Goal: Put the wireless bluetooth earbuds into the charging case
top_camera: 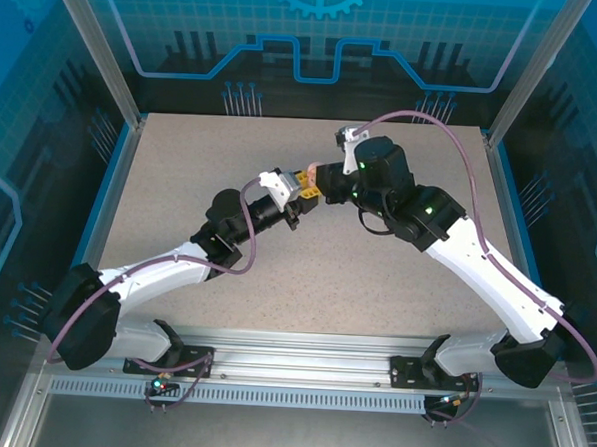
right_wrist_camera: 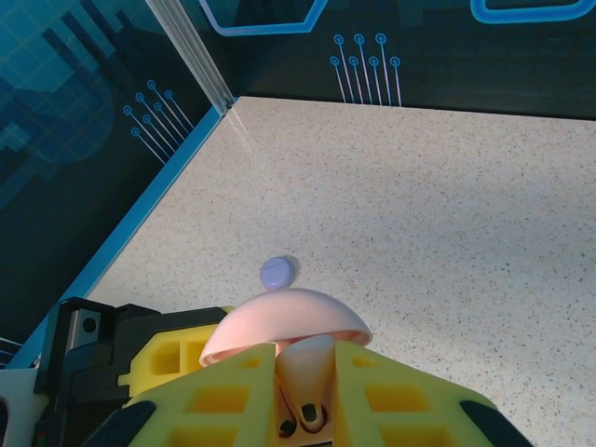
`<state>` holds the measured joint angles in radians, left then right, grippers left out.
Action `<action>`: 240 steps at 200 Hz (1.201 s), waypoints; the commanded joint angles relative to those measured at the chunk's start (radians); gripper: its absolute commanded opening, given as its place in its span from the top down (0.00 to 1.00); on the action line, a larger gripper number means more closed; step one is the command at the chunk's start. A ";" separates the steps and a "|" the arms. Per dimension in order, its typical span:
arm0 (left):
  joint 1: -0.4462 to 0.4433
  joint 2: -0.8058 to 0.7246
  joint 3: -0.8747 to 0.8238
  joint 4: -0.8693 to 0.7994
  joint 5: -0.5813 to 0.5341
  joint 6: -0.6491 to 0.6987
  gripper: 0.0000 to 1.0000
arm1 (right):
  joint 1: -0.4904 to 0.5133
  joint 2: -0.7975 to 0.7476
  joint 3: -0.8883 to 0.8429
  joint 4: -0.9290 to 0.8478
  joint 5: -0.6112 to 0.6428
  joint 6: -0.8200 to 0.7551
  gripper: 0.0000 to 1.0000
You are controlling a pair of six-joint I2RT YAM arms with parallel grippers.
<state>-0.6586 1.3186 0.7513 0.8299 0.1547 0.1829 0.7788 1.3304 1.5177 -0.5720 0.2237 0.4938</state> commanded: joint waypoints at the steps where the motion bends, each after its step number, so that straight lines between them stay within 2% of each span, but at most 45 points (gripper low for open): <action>1: -0.008 0.013 0.044 0.055 -0.010 -0.008 1.00 | 0.008 -0.037 -0.014 0.012 -0.052 0.022 0.79; 81: -0.009 0.013 0.040 0.055 -0.009 -0.016 1.00 | 0.005 -0.031 0.012 0.017 -0.053 0.028 0.66; 105: -0.008 0.013 0.037 0.056 -0.009 -0.019 1.00 | -0.006 -0.031 0.015 0.018 -0.040 0.036 0.52; 151: -0.008 0.010 0.025 0.054 -0.015 -0.022 1.00 | -0.089 -0.112 0.008 0.028 -0.044 0.061 0.41; 200: -0.008 0.011 -0.001 0.067 -0.005 -0.037 1.00 | -0.191 -0.119 0.030 -0.043 -0.093 0.051 0.39; 240: -0.009 0.020 -0.010 0.059 0.037 -0.061 1.00 | -0.263 0.009 0.190 -0.183 -0.149 -0.016 0.40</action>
<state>-0.6594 1.3254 0.7559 0.8509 0.1555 0.1543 0.5430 1.2675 1.6077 -0.6548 0.1291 0.5304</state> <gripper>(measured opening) 0.218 0.604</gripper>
